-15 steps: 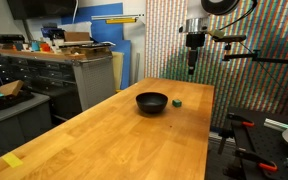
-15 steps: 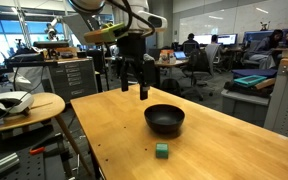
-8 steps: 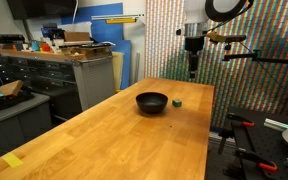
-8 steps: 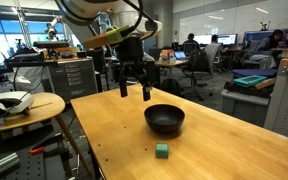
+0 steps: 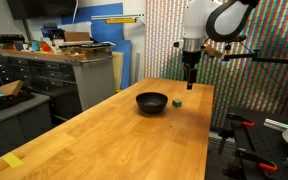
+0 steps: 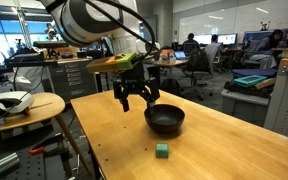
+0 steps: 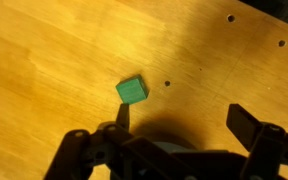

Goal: Put the green block in the bowl

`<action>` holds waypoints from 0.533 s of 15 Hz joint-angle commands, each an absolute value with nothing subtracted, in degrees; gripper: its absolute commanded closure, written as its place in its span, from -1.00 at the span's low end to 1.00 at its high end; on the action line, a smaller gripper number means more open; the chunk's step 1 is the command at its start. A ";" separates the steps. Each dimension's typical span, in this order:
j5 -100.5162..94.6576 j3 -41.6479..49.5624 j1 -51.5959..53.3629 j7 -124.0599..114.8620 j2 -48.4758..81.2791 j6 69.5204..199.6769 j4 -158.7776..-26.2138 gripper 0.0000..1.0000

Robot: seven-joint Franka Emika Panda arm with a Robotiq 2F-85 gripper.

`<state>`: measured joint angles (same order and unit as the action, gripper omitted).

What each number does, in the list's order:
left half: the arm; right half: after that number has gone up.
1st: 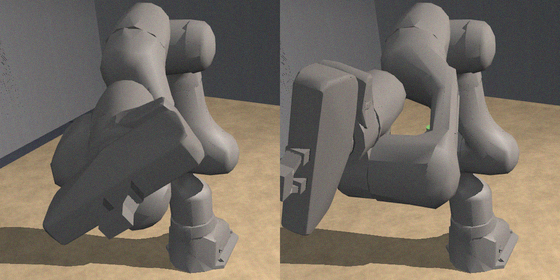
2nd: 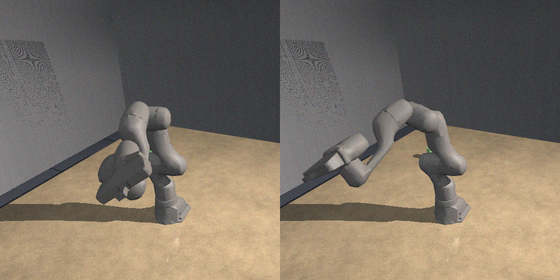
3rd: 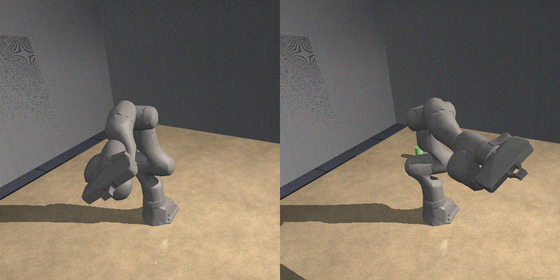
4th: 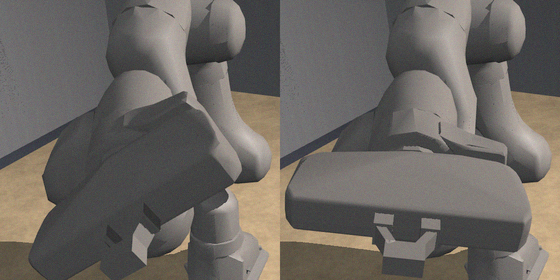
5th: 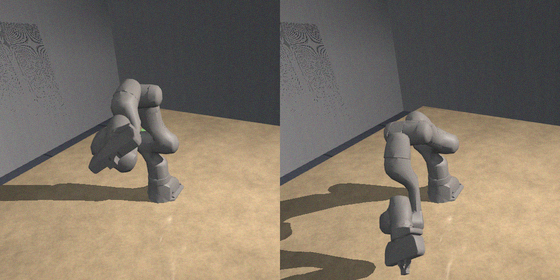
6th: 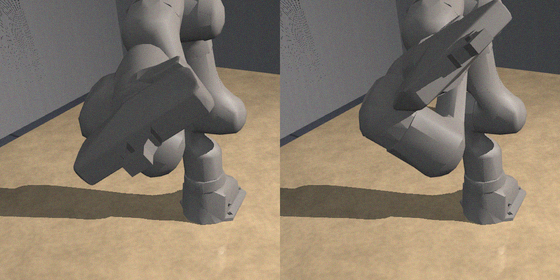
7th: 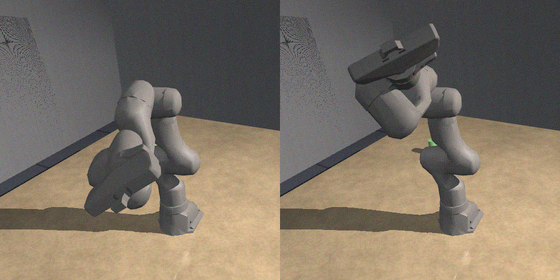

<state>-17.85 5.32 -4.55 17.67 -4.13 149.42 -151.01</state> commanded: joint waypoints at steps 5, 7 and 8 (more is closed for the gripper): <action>-19.27 7.45 -7.05 29.91 5.28 155.82 -148.52 -1.00; -20.45 7.89 -7.96 31.55 7.26 157.75 -147.33 -1.00; -20.93 8.02 -8.37 32.19 8.17 158.67 -146.70 -1.00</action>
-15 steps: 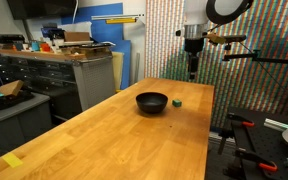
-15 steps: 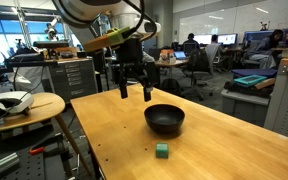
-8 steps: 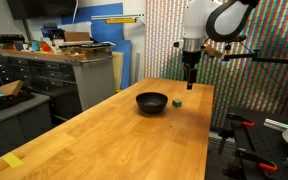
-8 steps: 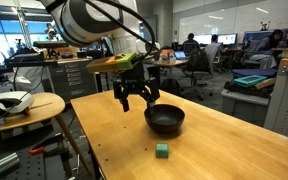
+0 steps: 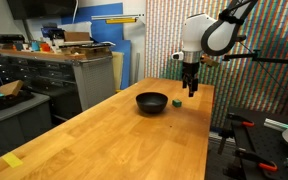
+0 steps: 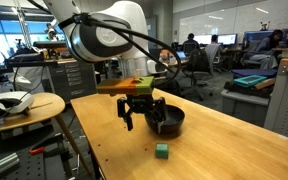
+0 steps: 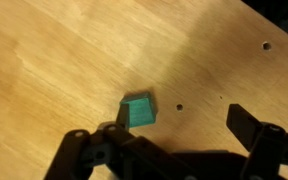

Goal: Put the green block in the bowl

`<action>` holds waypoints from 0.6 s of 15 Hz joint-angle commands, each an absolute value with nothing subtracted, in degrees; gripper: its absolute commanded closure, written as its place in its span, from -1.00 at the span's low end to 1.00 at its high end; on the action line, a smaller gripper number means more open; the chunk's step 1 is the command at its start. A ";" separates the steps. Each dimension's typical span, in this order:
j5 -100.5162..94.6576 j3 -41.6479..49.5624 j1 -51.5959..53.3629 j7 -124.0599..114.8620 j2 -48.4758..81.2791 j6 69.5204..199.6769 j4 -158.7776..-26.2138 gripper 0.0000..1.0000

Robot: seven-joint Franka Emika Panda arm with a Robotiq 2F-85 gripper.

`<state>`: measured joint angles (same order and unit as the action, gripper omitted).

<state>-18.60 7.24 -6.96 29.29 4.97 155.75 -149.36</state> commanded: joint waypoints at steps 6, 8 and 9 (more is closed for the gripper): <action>-17.75 6.14 -11.08 37.40 14.22 163.48 -143.05 -1.00; -14.44 3.98 -12.67 40.96 15.91 163.36 -142.41 -1.00; -12.85 2.86 -13.48 42.79 16.72 163.03 -142.03 -1.00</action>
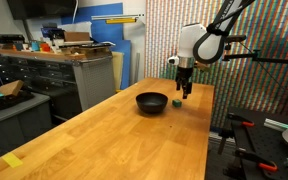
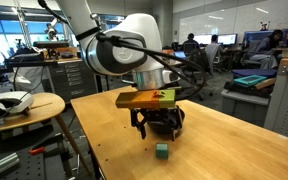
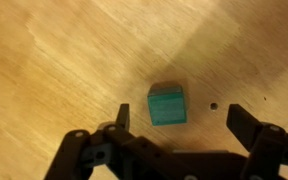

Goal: Put the green block in the bowl

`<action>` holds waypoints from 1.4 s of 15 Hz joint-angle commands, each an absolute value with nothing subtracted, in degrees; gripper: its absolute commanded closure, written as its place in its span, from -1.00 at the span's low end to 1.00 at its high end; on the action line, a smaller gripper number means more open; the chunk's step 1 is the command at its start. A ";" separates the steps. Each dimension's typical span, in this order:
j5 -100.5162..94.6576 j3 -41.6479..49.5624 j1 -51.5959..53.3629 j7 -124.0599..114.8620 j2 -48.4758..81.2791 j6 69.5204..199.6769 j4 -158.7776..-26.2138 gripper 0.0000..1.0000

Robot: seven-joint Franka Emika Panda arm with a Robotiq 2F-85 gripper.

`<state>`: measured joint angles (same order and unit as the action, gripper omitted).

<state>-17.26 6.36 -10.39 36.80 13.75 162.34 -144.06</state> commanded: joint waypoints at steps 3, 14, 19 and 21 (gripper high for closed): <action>-5.84 -2.38 -17.20 50.26 19.13 161.70 -140.59 -1.00; -8.48 -1.06 -17.87 56.73 24.04 160.76 -136.63 -0.50; -7.75 -1.33 -18.54 57.30 23.92 160.19 -136.25 0.17; -7.63 -1.34 -18.61 57.19 23.51 160.16 -136.40 0.48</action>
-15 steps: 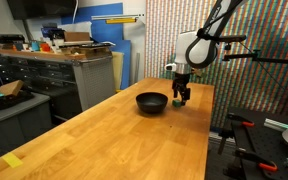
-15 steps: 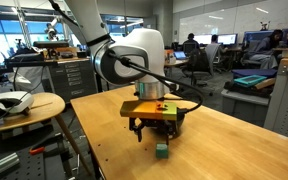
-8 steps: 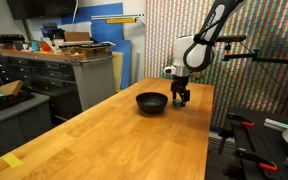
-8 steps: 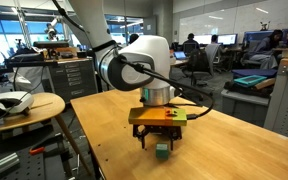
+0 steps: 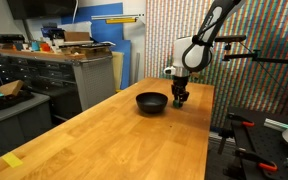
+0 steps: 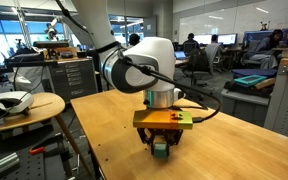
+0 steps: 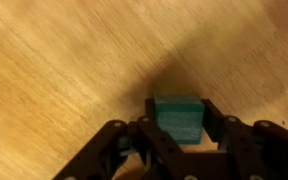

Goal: Put the green block in the bowl

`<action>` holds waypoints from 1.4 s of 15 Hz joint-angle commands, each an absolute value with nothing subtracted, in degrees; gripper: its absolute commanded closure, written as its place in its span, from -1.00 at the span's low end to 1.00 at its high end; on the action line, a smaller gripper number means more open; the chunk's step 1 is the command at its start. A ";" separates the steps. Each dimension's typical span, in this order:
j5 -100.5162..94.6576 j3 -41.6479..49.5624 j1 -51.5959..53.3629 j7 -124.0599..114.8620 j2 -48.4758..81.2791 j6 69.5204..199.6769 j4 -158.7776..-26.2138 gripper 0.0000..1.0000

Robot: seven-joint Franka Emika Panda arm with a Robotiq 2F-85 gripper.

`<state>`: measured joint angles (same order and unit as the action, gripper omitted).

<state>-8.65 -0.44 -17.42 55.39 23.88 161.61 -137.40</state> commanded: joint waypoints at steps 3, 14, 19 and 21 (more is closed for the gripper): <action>-7.13 -1.36 -18.66 56.89 22.70 160.04 -136.76 0.58; -12.31 4.43 -11.68 46.48 16.11 153.79 -136.92 0.58; -17.92 5.24 -7.53 38.13 13.53 148.65 -134.38 0.58; -19.56 4.63 -6.35 35.71 13.19 146.69 -132.73 0.58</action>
<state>-16.57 4.09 -8.87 39.88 14.78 150.79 -135.00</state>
